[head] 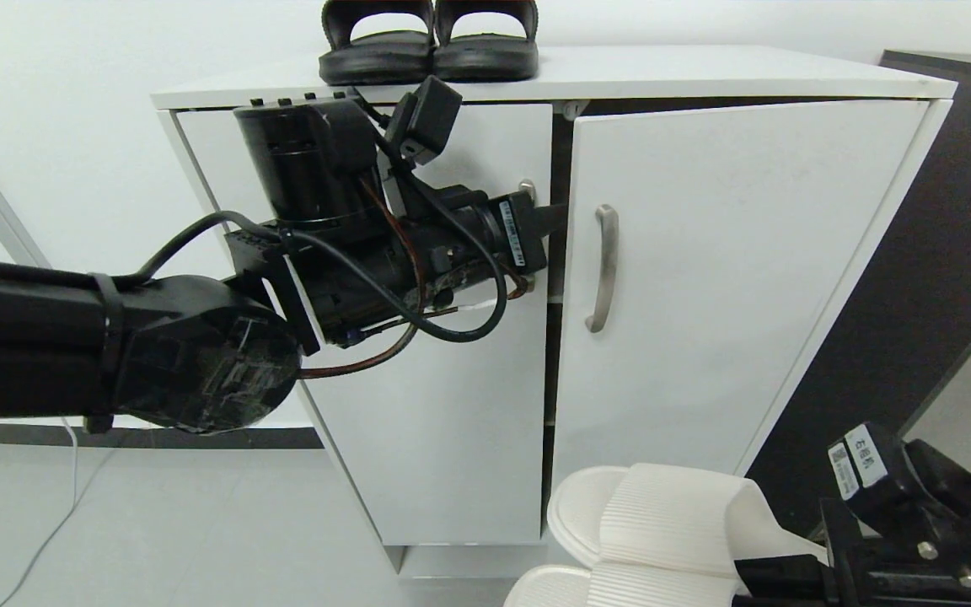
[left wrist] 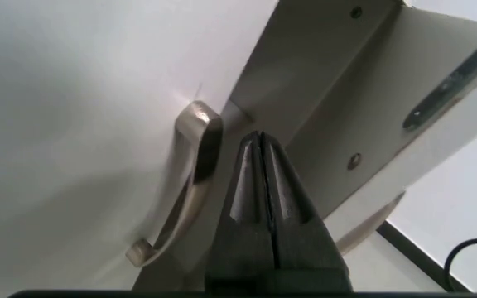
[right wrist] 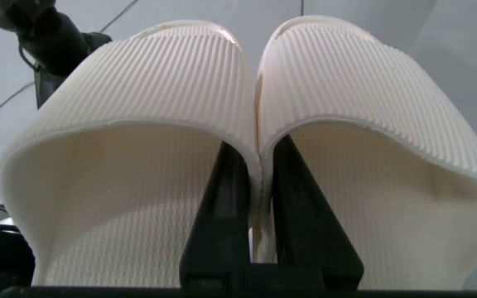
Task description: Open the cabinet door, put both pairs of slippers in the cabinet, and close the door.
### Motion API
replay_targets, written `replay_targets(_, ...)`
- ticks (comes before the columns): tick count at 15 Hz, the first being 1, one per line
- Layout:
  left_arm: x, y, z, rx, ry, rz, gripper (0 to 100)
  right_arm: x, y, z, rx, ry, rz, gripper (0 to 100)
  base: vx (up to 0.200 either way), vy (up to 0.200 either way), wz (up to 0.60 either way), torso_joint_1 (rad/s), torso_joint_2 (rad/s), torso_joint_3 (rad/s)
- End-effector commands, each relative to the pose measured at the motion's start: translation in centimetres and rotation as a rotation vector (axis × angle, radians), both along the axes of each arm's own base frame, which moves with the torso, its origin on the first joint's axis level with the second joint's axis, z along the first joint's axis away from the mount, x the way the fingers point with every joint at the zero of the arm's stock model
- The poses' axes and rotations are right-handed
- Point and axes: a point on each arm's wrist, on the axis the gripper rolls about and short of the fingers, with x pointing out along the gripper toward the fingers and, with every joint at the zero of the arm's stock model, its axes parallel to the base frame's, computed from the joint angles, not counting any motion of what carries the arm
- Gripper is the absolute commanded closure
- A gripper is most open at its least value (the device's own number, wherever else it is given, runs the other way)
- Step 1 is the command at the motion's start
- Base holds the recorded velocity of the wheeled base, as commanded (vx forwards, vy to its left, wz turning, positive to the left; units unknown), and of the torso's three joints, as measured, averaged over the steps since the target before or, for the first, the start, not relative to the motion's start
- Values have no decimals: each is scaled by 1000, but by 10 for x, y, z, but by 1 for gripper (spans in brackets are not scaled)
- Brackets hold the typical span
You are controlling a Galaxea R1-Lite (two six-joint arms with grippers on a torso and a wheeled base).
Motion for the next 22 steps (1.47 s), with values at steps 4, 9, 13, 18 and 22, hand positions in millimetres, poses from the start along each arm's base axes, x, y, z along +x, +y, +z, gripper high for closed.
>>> replay_targets(4, 0, -5, -2, 2, 4, -10, 100, -10, -2, -15, -60, -12, 56, 100, -100, 0, 0, -1, 1, 1)
replay_targets(9, -45, -48, -21, 55, -5, -173, 100, -23, -6, -14, -52, -31, 109, 100, -200, 0, 0, 1, 1, 0)
replay_targets(13, -53, -49, -17, 24, -62, -188, 100, -35, -11, -7, -28, -52, 149, 100, -100, 0, 0, 2, 1, 2)
replay_targets(18, -37, -13, -9, 10, -73, -54, 100, -11, -7, 2, -17, -40, 22, 100, 0, 0, 0, 0, 0, 0)
replay_targets(22, -95, 96, 10, 31, -53, 242, 100, 39, 3, -6, -57, 51, -496, 100, 0, 0, 0, 0, 0, 0)
